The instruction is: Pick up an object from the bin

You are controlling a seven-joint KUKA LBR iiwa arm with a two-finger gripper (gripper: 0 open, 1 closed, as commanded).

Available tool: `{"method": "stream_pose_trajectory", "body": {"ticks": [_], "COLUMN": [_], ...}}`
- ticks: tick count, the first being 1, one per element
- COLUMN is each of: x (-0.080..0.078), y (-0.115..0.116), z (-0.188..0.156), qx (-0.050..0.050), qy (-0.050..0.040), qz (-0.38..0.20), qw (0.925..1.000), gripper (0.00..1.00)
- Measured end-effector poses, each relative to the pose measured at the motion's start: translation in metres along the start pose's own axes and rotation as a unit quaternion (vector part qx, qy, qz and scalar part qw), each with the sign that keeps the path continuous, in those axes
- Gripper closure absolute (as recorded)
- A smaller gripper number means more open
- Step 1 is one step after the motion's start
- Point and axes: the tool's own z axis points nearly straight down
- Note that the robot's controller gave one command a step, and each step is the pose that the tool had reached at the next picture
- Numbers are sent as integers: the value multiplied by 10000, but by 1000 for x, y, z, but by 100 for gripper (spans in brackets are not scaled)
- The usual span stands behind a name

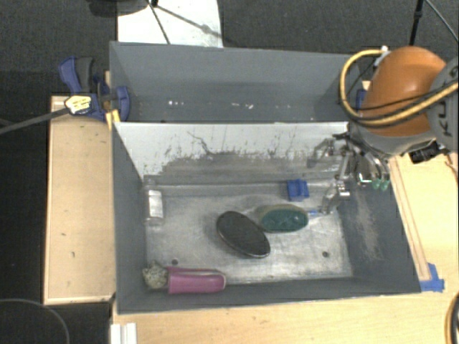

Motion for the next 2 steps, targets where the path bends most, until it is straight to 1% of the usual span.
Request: {"method": "stream_pose_trajectory", "body": {"ticks": [1,2], "x": [10,7], "y": [42,41], "z": [106,102], "qx": [6,10], "qy": [-45,-81], "qz": [-969,-970], "qw": [9953,9952], "gripper": [0,100]}}
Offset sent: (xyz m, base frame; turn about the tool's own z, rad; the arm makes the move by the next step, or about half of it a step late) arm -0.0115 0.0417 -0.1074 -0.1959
